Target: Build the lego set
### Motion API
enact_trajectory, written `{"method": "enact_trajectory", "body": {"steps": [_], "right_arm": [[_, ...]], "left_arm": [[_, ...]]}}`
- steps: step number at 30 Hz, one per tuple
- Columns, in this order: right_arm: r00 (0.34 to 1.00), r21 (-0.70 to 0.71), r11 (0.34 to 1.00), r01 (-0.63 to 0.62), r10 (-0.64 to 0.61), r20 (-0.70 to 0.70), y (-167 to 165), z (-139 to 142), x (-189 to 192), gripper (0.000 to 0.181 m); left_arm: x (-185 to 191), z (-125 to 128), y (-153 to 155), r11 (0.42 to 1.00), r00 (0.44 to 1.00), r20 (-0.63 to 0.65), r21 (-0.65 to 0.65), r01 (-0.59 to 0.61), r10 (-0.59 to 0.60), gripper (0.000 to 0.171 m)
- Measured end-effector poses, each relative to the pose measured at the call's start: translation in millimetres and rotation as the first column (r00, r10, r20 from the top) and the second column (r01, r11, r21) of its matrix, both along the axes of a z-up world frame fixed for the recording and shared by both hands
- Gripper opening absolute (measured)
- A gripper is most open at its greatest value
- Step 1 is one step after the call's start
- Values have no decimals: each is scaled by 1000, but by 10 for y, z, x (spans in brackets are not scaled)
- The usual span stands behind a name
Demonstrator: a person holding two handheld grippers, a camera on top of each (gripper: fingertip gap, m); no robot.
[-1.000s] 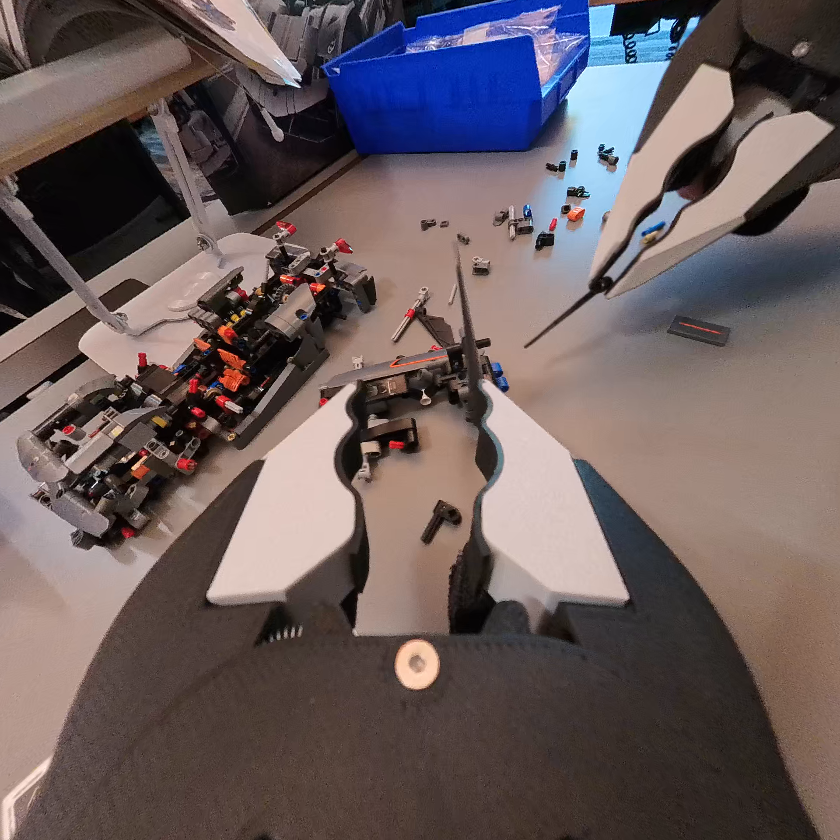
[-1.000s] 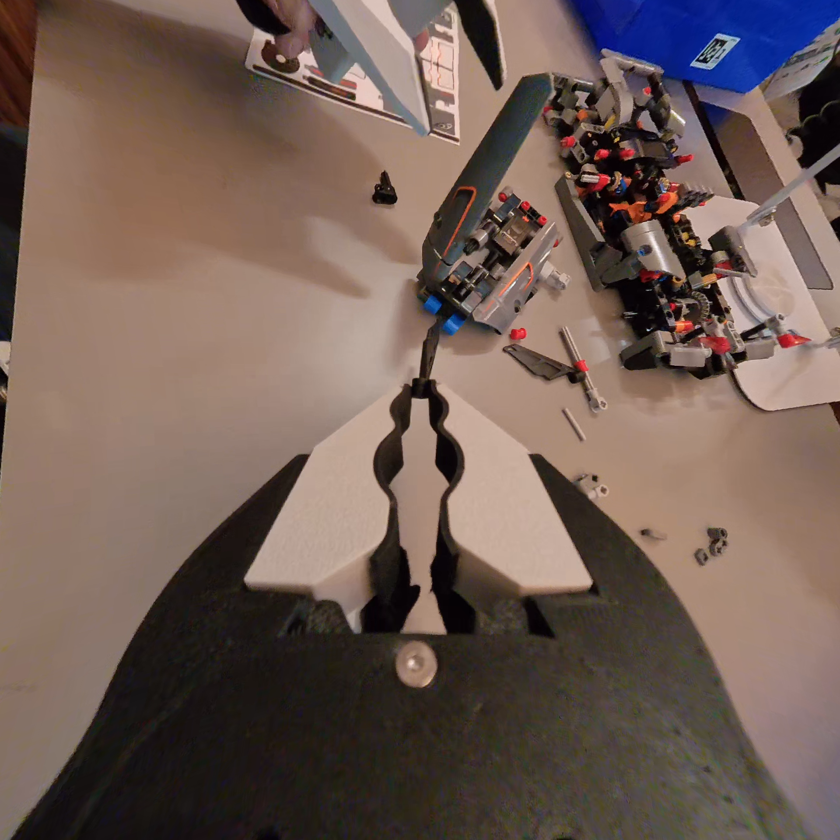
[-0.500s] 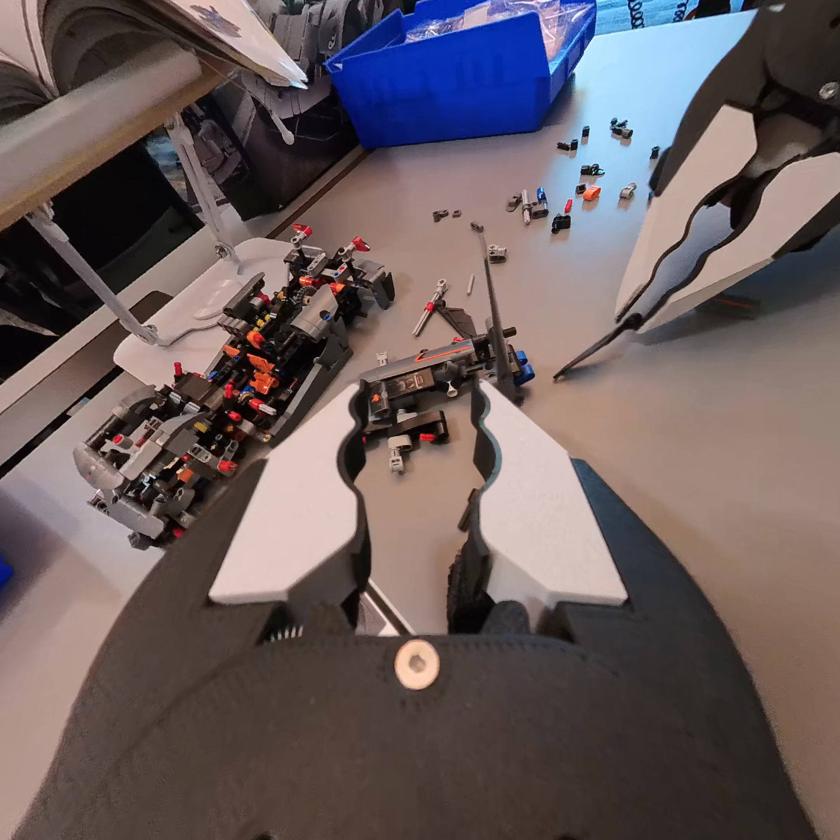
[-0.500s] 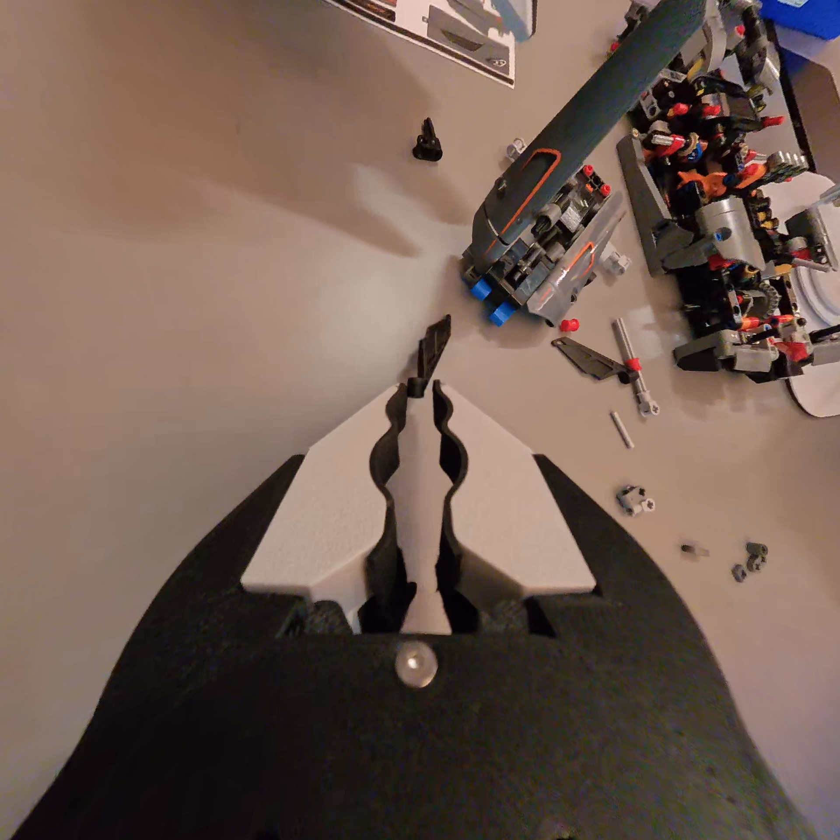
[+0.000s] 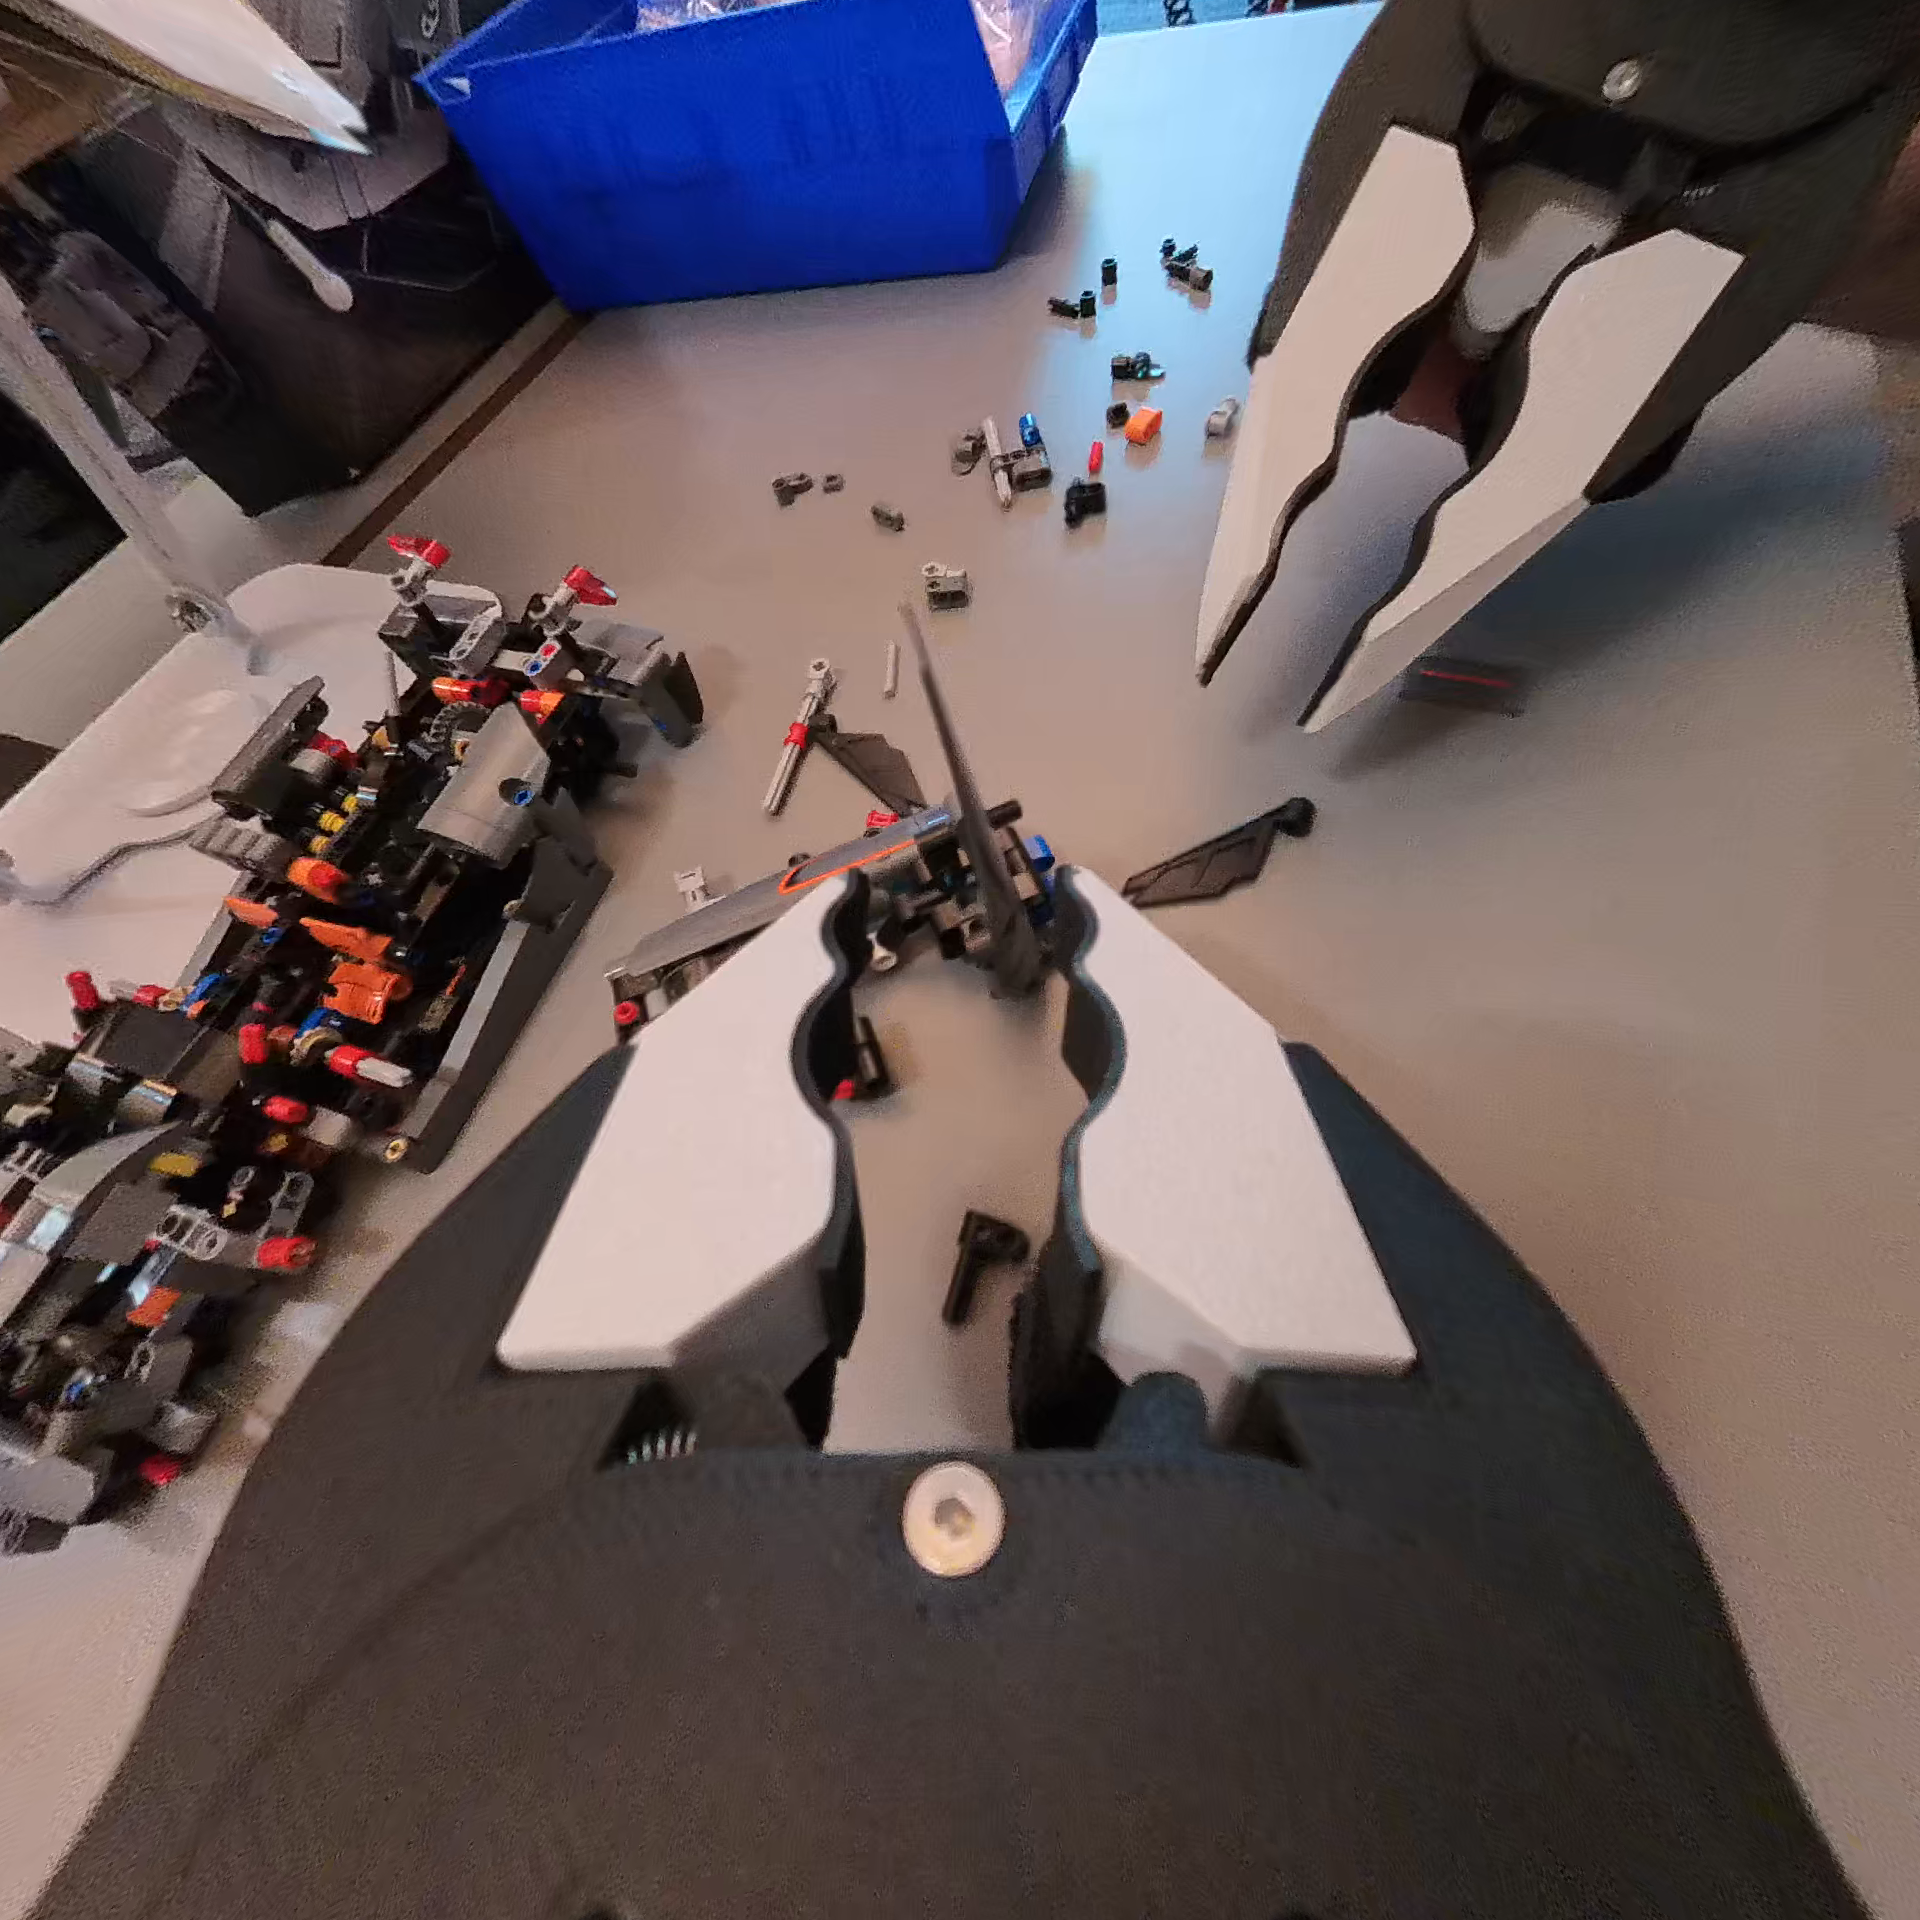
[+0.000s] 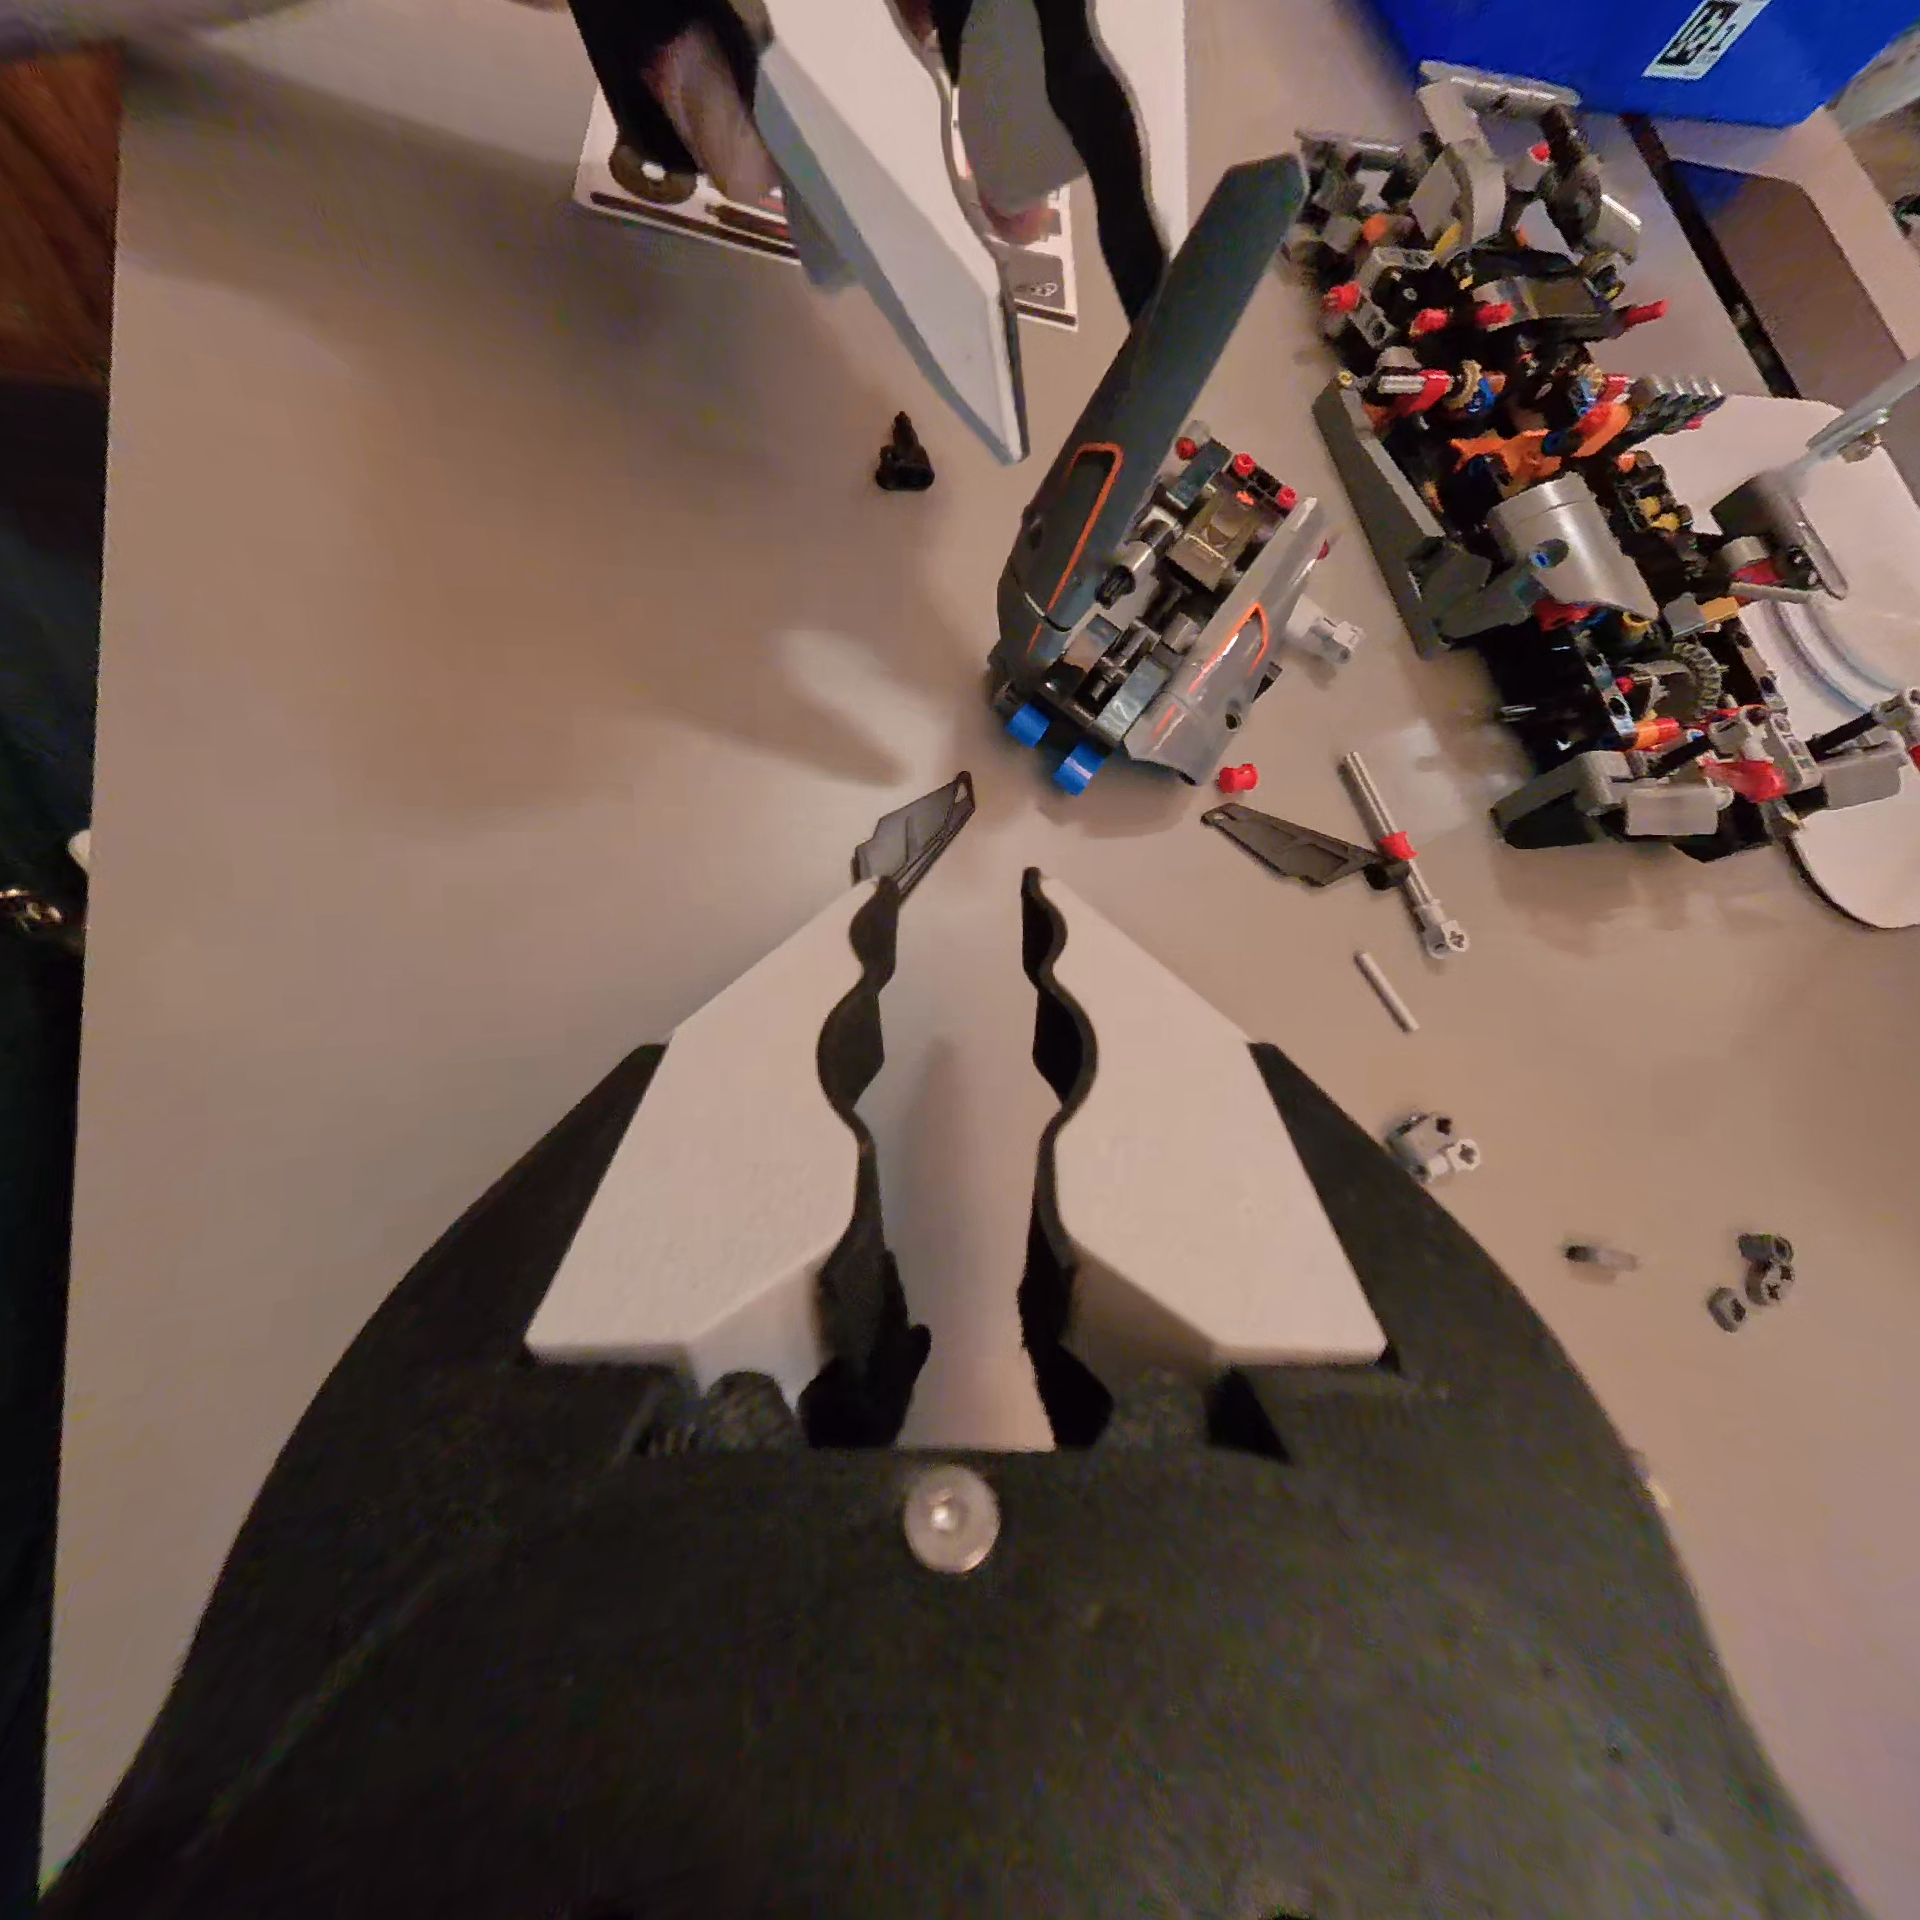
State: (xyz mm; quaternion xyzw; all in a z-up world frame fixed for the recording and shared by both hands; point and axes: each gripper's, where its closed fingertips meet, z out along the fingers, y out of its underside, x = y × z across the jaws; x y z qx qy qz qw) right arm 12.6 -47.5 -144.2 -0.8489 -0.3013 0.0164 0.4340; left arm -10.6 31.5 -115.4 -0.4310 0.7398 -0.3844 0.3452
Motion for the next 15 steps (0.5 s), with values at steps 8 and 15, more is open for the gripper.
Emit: {"method": "enact_trajectory", "body": {"steps": [8,15], "right_arm": [[999,27,1000,6,-4,-47,72,30,-2,19],[991,57,997,51,-44,-129,74,110,100,21]], "left_arm": [[98,-93,-161,993,998,-7,104,-55,56,5],[174,-92,-286,899,992,66,421,-123,105,5]]}}
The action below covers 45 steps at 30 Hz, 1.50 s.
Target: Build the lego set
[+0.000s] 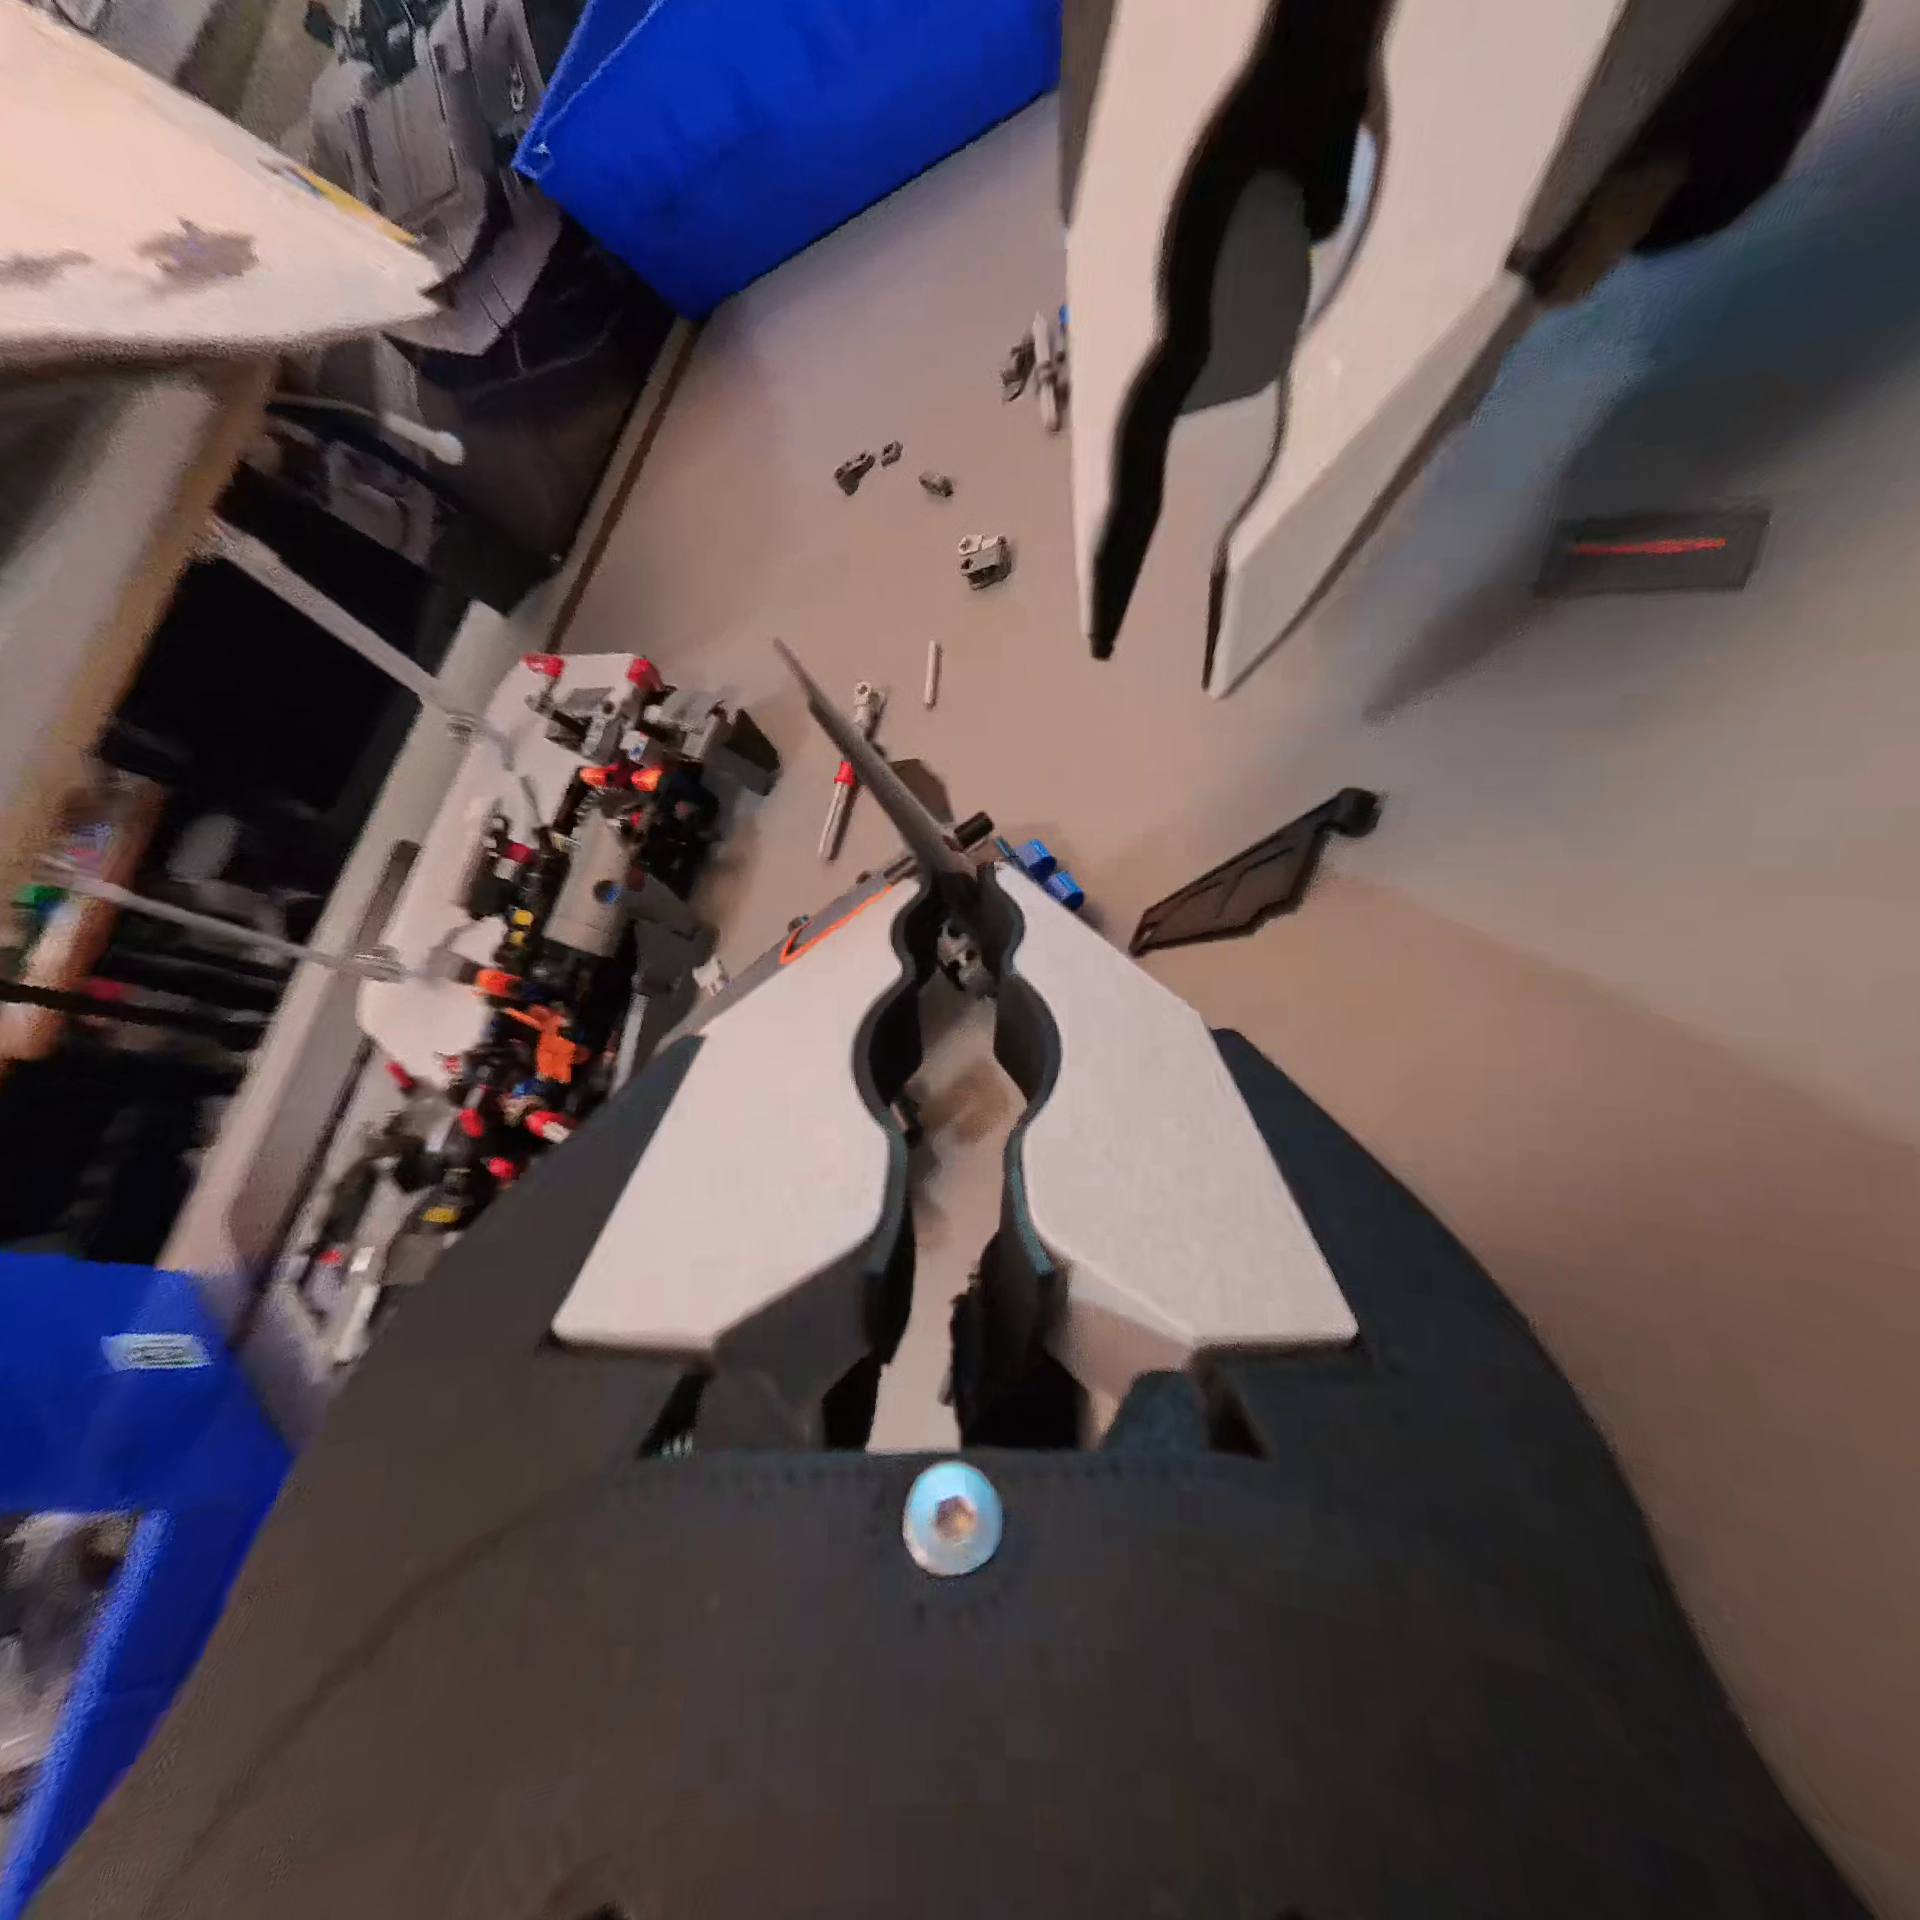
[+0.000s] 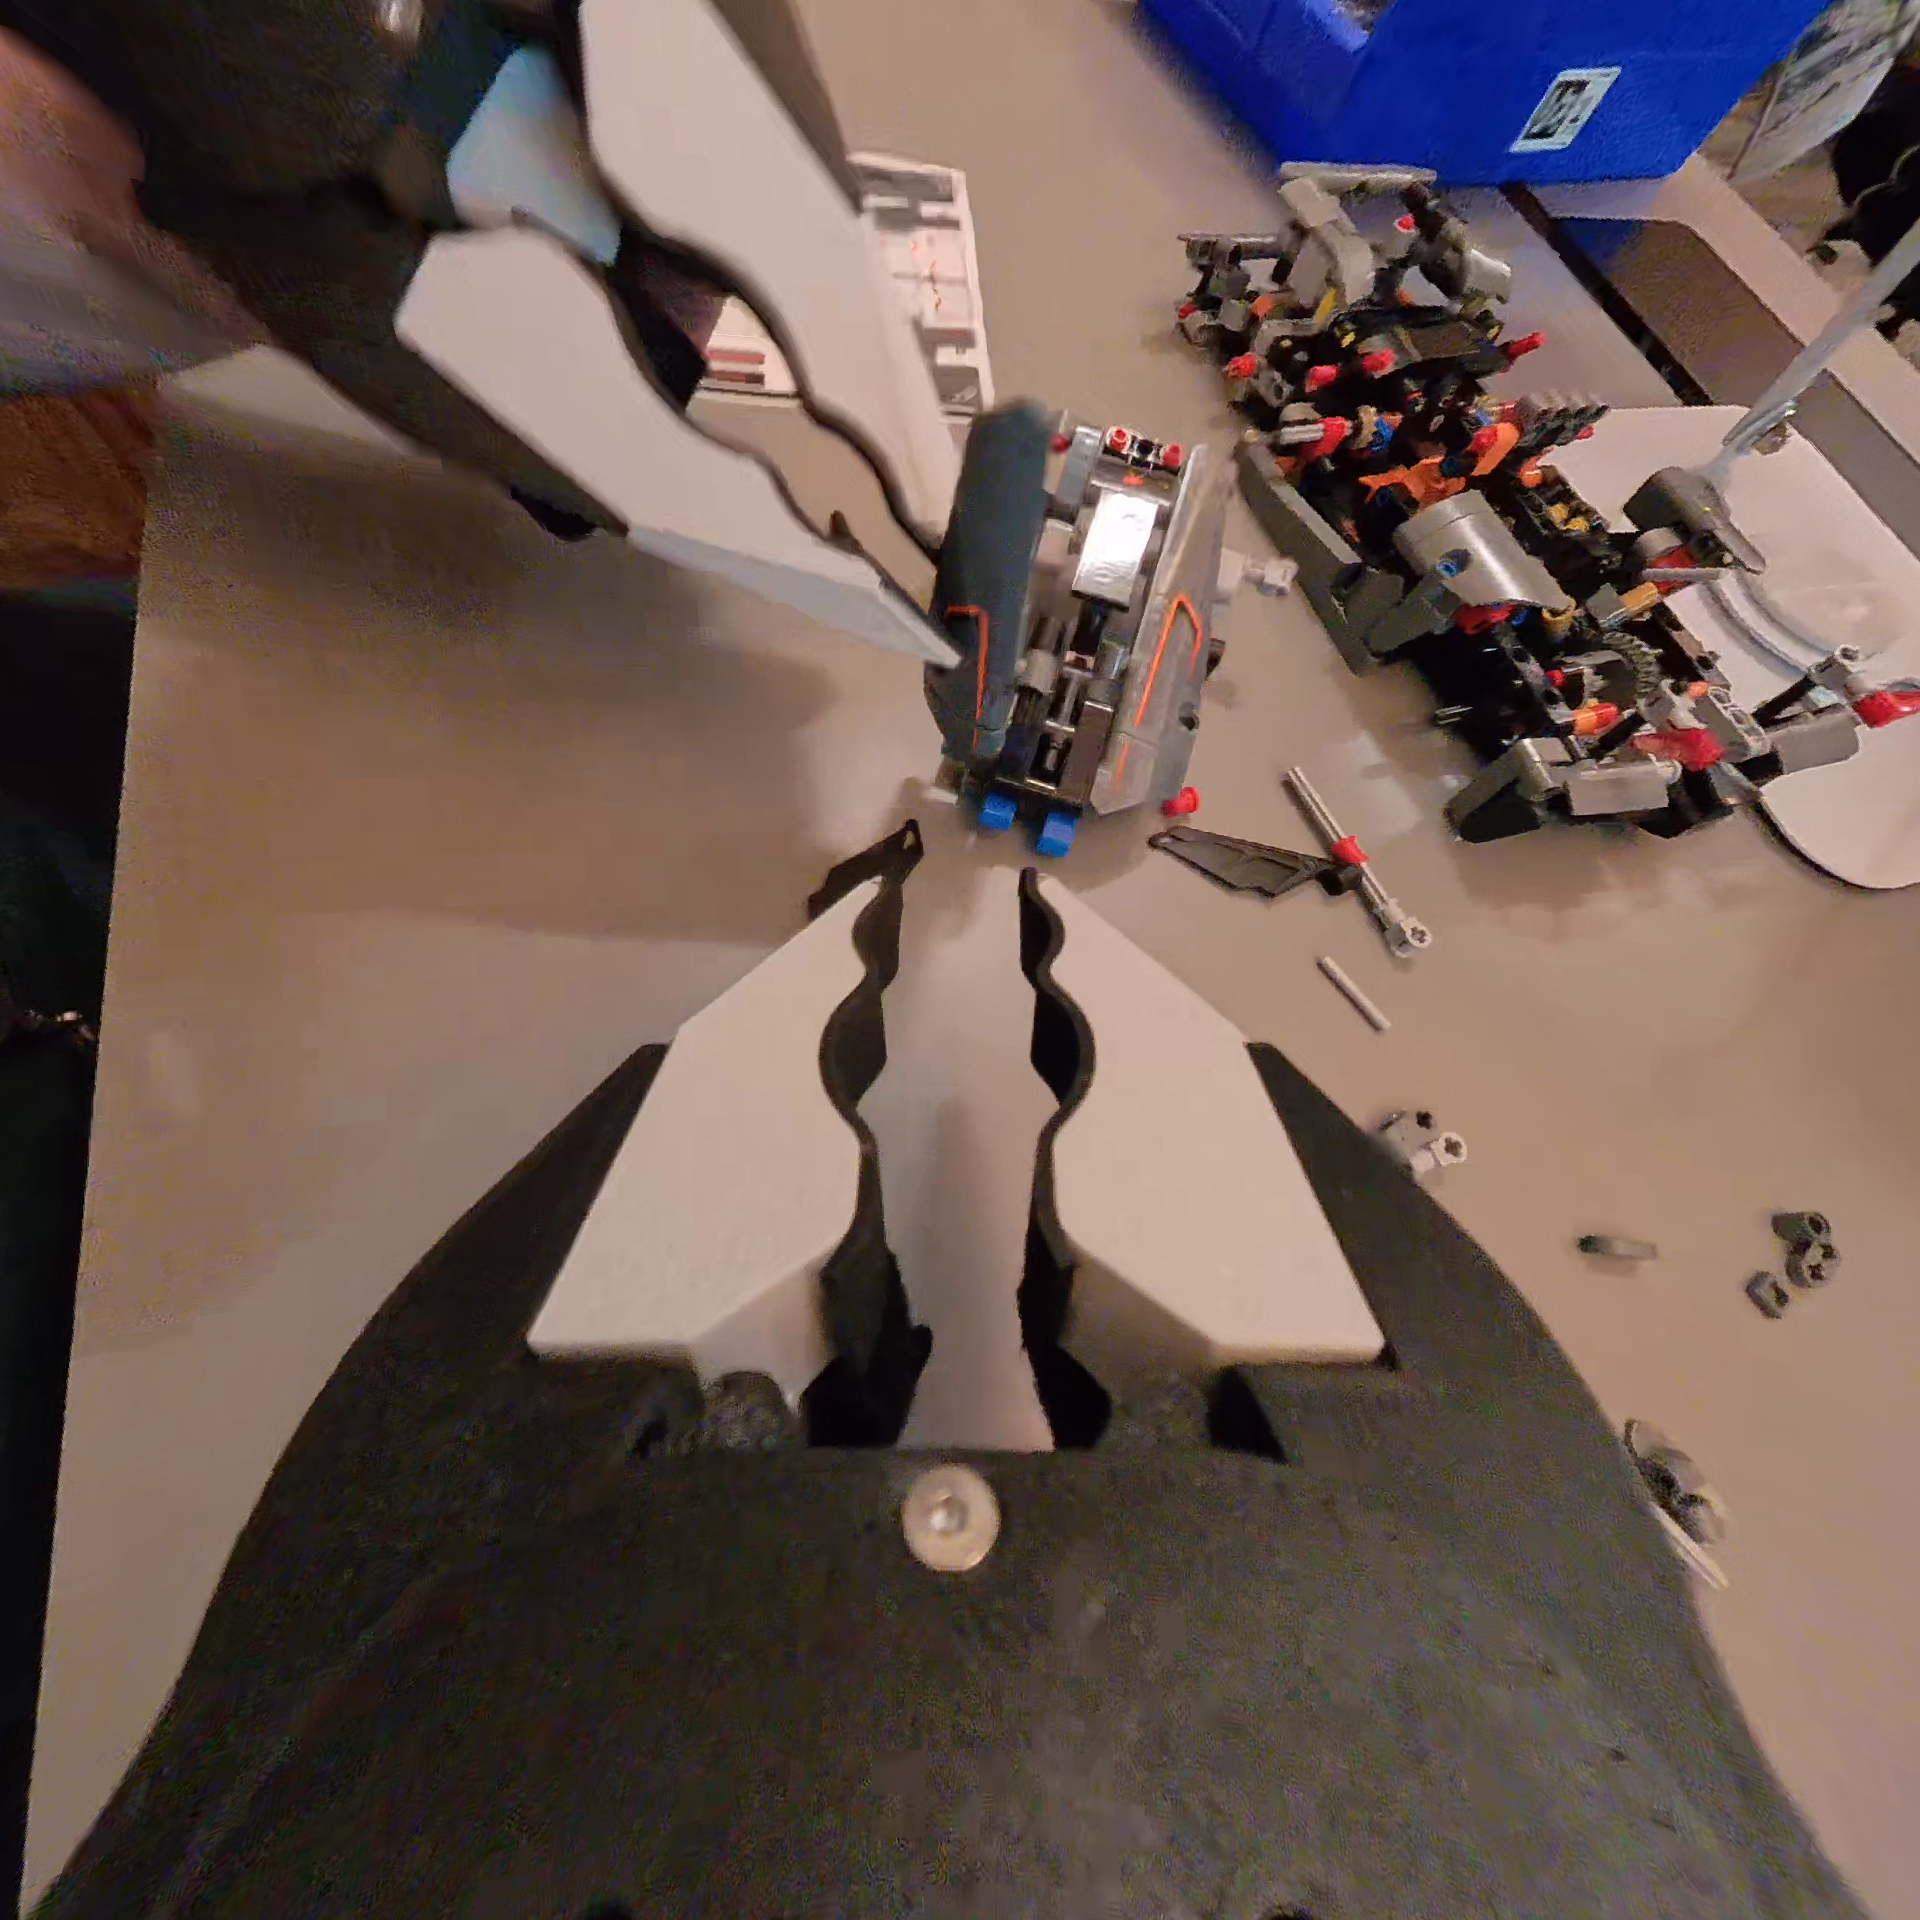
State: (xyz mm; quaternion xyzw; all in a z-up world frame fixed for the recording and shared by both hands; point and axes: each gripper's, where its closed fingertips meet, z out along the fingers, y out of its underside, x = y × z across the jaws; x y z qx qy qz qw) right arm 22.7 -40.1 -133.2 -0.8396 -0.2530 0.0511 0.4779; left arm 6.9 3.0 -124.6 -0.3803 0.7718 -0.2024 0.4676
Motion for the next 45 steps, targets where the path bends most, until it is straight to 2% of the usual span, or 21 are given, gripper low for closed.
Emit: {"method": "enact_trajectory", "body": {"steps": [5,8,13,18,21,31,39,45], "right_arm": [[996,68,997,22,-16,-89,45,248,-8,30],[999,51,998,21,-20,-29,93,230,-31,31],[1000,76,997,-11,10,8,126,231,-92,26],[981,77,995,-63,48,186,138,154,-137,13],[973,76,994,-73,54,225,153,152,-137,10],[975,92,994,-65,44,219,163,167,-114,9],[980,108,993,-45,23,195,161,174,-92,9],[982,112,993,-44,22,186,150,155,-114,10]], "left_arm": [[57,-134,-84,974,998,-55,224,27,-15,0],[86,-116,-125,978,998,-52,201,48,-39,0],[102,-142,-112,960,995,-79,268,83,-64,0],[111,-157,-127,953,993,-90,284,102,-80,0],[123,-157,-119,946,991,-101,305,111,-84,0],[132,-152,-109,951,993,-82,292,100,-80,1],[7,-77,-2,974,999,-34,223,45,-38,16],[-120,307,298,994,996,86,109,-29,19,21]]}}
